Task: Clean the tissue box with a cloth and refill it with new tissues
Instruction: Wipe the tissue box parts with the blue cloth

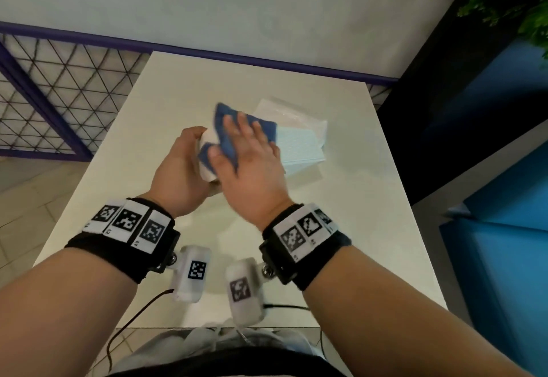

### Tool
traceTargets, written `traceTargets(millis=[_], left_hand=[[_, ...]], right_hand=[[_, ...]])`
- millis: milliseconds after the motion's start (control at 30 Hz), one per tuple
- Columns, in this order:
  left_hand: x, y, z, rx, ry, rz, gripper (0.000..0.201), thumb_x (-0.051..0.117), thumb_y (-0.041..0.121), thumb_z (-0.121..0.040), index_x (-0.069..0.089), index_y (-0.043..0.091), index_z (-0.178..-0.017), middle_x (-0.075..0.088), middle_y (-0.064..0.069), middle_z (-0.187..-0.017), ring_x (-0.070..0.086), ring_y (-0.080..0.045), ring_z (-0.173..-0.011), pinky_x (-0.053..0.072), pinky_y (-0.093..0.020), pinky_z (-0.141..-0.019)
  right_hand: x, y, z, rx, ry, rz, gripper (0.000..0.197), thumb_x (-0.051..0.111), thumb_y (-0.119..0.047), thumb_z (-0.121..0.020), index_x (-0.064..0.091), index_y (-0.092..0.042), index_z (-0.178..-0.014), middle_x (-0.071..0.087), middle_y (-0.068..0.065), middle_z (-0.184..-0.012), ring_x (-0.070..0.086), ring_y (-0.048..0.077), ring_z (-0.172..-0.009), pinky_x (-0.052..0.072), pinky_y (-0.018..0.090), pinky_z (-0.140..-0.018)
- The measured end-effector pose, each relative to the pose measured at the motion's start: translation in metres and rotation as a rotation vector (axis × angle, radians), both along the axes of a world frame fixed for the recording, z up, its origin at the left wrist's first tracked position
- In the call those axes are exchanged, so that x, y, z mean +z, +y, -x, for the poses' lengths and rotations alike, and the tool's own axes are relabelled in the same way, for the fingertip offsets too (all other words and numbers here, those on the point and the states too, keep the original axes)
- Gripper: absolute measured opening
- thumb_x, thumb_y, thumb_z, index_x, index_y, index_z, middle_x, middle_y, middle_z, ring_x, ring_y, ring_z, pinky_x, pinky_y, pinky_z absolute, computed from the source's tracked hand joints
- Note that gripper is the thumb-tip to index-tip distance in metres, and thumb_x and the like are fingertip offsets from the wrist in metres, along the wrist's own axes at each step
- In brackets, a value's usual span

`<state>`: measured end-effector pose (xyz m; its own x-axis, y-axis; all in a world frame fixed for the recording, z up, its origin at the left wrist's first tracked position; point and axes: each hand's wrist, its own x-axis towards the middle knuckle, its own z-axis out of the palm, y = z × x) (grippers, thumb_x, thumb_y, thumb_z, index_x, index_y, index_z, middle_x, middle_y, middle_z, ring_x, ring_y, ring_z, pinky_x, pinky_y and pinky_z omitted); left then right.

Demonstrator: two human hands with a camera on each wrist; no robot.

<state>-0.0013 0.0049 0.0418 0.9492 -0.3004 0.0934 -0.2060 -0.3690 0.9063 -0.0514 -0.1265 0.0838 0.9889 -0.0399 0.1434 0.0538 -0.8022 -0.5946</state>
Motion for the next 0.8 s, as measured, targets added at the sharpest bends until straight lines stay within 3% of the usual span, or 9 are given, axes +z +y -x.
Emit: traceTargets(millis=[67,133,267,367,433,533,600,700,800], left_hand=[[0.004,-0.001,-0.001,-0.006,-0.009,0.003,0.073,0.081,-0.006,-0.065,0.037,0.021,-0.117,0.058,0.009,-0.095,0.058,0.015,-0.077,0.043,-0.005,-0.064],[0.010,0.004,0.001,-0.008,0.024,0.050,0.079,0.084,-0.002,-0.058,0.038,0.025,-0.116,0.055,0.015,-0.096,0.052,0.020,-0.075,0.040,-0.002,-0.063],[0.008,0.022,0.001,-0.032,0.133,0.165,0.077,0.078,0.012,-0.049,0.043,0.044,-0.110,0.056,0.011,-0.112,0.053,0.001,-0.104,0.048,-0.019,-0.083],[0.007,0.030,0.000,-0.084,0.180,0.217,0.080,0.080,0.019,-0.043,0.046,0.044,-0.111,0.057,0.008,-0.117,0.052,-0.010,-0.115,0.049,-0.032,-0.089],[0.007,0.035,-0.004,-0.109,0.206,0.266,0.081,0.079,0.021,-0.041,0.047,0.040,-0.114,0.059,0.010,-0.116,0.054,-0.007,-0.114,0.050,-0.029,-0.088],[0.007,0.042,-0.011,-0.141,0.240,0.383,0.081,0.075,-0.002,-0.049,0.046,0.031,-0.117,0.059,0.011,-0.114,0.056,-0.007,-0.108,0.052,-0.021,-0.084],[0.005,0.043,-0.013,-0.151,0.287,0.457,0.079,0.065,-0.011,-0.055,0.044,0.028,-0.121,0.059,0.007,-0.115,0.059,-0.007,-0.104,0.053,-0.019,-0.081],[0.000,0.044,-0.014,-0.143,0.381,0.431,0.085,0.065,-0.007,-0.058,0.041,0.026,-0.133,0.060,0.002,-0.119,0.059,-0.014,-0.110,0.053,-0.019,-0.082],[0.003,0.044,-0.016,0.012,0.285,0.048,0.108,0.087,0.021,-0.060,0.025,0.038,-0.146,0.041,0.003,-0.147,0.037,-0.016,-0.137,0.038,-0.028,-0.105]], right_hand=[[0.003,-0.003,0.003,0.060,-0.062,0.021,0.055,0.033,-0.046,-0.098,0.024,-0.029,-0.149,0.018,-0.006,-0.160,0.008,0.015,-0.149,0.004,0.037,-0.118],[-0.005,-0.035,-0.007,0.007,-0.101,-0.078,0.051,0.037,-0.043,-0.097,0.035,-0.027,-0.145,0.030,-0.003,-0.156,0.020,0.016,-0.146,0.014,0.039,-0.120],[-0.030,-0.111,-0.026,-0.276,0.119,-0.183,0.054,0.035,-0.051,-0.092,0.043,-0.026,-0.139,0.044,-0.004,-0.148,0.039,0.018,-0.138,0.031,0.035,-0.113],[-0.028,-0.135,-0.017,-0.473,0.215,-0.468,0.047,0.046,-0.048,-0.094,0.053,-0.017,-0.129,0.064,-0.001,-0.109,0.057,0.026,-0.118,0.045,0.030,-0.089],[-0.027,-0.146,-0.007,-0.386,0.210,-0.799,0.055,0.062,-0.053,-0.082,0.059,-0.015,-0.122,0.069,-0.001,-0.102,0.064,0.026,-0.109,0.052,0.035,-0.088],[-0.025,-0.155,0.001,-0.134,0.193,-1.101,0.075,0.089,-0.049,-0.046,0.064,-0.014,-0.107,0.074,-0.001,-0.097,0.070,0.015,-0.092,0.057,0.030,-0.081],[-0.016,-0.158,0.000,-0.053,0.194,-1.070,0.089,0.096,-0.033,-0.035,0.059,-0.008,-0.112,0.069,0.004,-0.094,0.066,0.021,-0.086,0.057,0.033,-0.070],[0.004,-0.159,-0.003,-0.027,0.191,-0.899,0.086,0.086,-0.007,-0.048,0.048,-0.018,-0.125,0.061,0.006,-0.100,0.064,0.022,-0.077,0.052,0.025,-0.050],[0.027,-0.158,-0.006,-0.033,0.112,-0.547,0.077,0.088,-0.010,-0.052,0.044,-0.030,-0.112,0.063,-0.008,-0.107,0.065,0.002,-0.092,0.055,0.026,-0.079]])
